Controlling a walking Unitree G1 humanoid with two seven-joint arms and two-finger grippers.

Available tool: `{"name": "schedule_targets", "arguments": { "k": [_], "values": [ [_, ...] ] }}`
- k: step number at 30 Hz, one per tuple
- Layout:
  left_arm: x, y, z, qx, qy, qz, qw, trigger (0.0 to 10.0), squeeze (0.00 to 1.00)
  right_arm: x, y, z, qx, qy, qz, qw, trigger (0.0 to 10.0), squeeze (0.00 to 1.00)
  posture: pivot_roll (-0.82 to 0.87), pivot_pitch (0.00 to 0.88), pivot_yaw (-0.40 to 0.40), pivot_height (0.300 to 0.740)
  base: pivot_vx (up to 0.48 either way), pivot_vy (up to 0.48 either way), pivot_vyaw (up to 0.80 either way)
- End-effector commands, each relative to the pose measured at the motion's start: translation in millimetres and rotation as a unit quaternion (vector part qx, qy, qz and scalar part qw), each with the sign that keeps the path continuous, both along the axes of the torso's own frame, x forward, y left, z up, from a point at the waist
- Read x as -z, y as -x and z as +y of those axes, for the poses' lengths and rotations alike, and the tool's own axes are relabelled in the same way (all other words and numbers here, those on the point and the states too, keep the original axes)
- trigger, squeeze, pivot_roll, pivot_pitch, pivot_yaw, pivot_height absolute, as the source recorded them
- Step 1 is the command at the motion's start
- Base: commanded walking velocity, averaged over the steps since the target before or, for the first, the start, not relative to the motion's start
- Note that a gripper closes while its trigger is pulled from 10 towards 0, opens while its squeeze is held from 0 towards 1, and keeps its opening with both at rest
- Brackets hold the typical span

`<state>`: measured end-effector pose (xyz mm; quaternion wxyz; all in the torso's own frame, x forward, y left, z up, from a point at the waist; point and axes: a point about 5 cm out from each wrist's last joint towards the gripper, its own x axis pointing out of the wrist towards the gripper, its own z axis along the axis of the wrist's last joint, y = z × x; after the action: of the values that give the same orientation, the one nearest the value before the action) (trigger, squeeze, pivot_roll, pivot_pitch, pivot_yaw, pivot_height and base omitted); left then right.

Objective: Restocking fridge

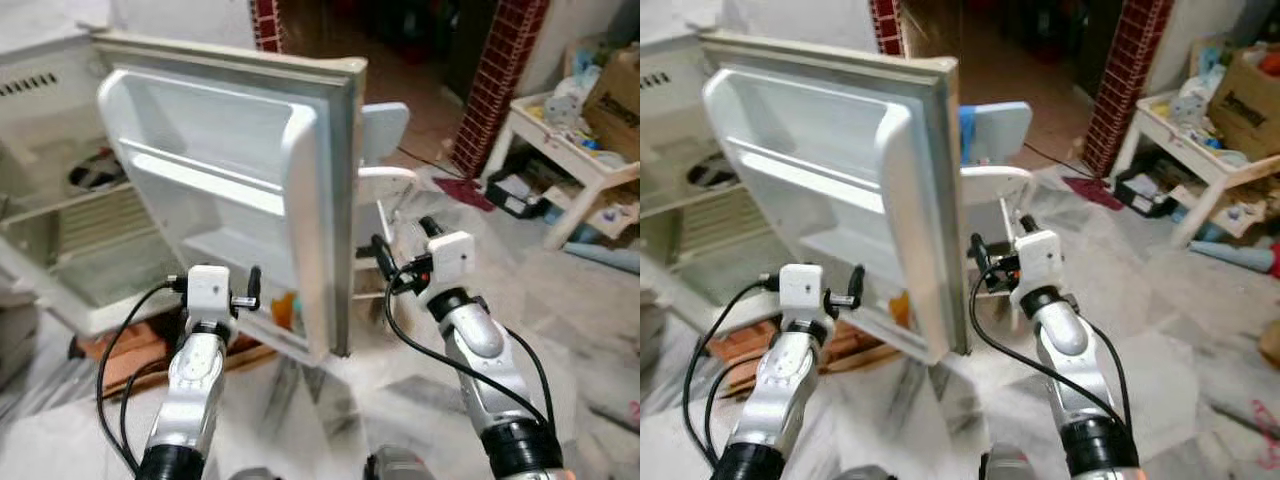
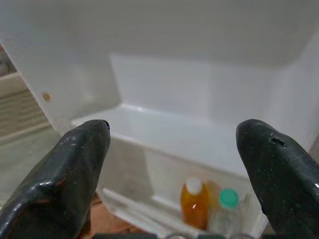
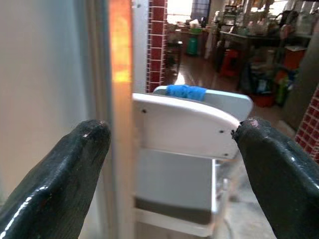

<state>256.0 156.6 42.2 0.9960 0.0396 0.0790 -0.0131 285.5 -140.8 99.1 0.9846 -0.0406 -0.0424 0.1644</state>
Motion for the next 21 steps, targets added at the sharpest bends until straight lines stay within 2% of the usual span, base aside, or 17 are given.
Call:
{"name": "schedule_targets", "arguments": {
  "k": [1, 7, 12, 13, 16, 19, 21],
  "values": [
    [4, 11.7, 15.9, -0.003, -0.031, 0.006, 1.000, 10.0, 0.00, 0, -1.2, 7.9, -0.009, -0.004, 0.000, 1.000, 10.0, 0.00, -0.06, 0.000, 0.062, 0.740, 0.000, 0.000, 0.00],
    [9, 33.5, 33.0, -0.032, -0.041, 0.023, 0.998, 10.0, 0.00, -1, -12.7, 1.8, 0.006, 0.001, 0.004, 1.000, 10.0, 0.00, -0.03, 0.000, 0.052, 0.740, 0.000, 0.000, 0.00],
    [10, 46.3, 35.8, -0.027, -0.052, 0.021, 0.998, 10.0, 0.00, -6, -25.5, 0.5, 0.012, -0.004, 0.004, 1.000, 10.0, 0.00, -0.01, 0.000, 0.046, 0.740, 0.000, 0.000, 0.00],
    [12, 53.2, 37.7, -0.024, -0.061, 0.026, 0.998, 10.0, 0.00, -10, -31.6, 3.7, 0.006, 0.003, -0.001, 1.000, 10.0, 0.00, 0.00, 0.000, 0.044, 0.740, 0.000, 0.000, 0.00],
    [10, 56.1, 37.4, -0.011, -0.067, 0.020, 0.998, 10.0, 0.00, -17, -38.4, 6.2, 0.006, 0.000, -0.015, 1.000, 10.0, 0.00, 0.02, 0.000, 0.040, 0.740, 0.000, -0.092, 0.48],
    [7, 55.1, 38.4, -0.015, -0.068, 0.019, 0.997, 10.0, 0.00, -31, -51.6, 11.2, 0.016, -0.020, -0.031, 0.999, 10.0, 0.00, 0.03, 0.000, 0.035, 0.740, 0.000, -0.466, 0.79],
    [6, 54.7, 39.0, -0.014, -0.069, 0.018, 0.997, 10.0, 0.00, -34, -53.7, 12.9, 0.016, -0.020, -0.036, 0.999, 10.0, 0.00, 0.03, 0.000, 0.034, 0.740, 0.000, -0.469, 0.78]
  ]
}}
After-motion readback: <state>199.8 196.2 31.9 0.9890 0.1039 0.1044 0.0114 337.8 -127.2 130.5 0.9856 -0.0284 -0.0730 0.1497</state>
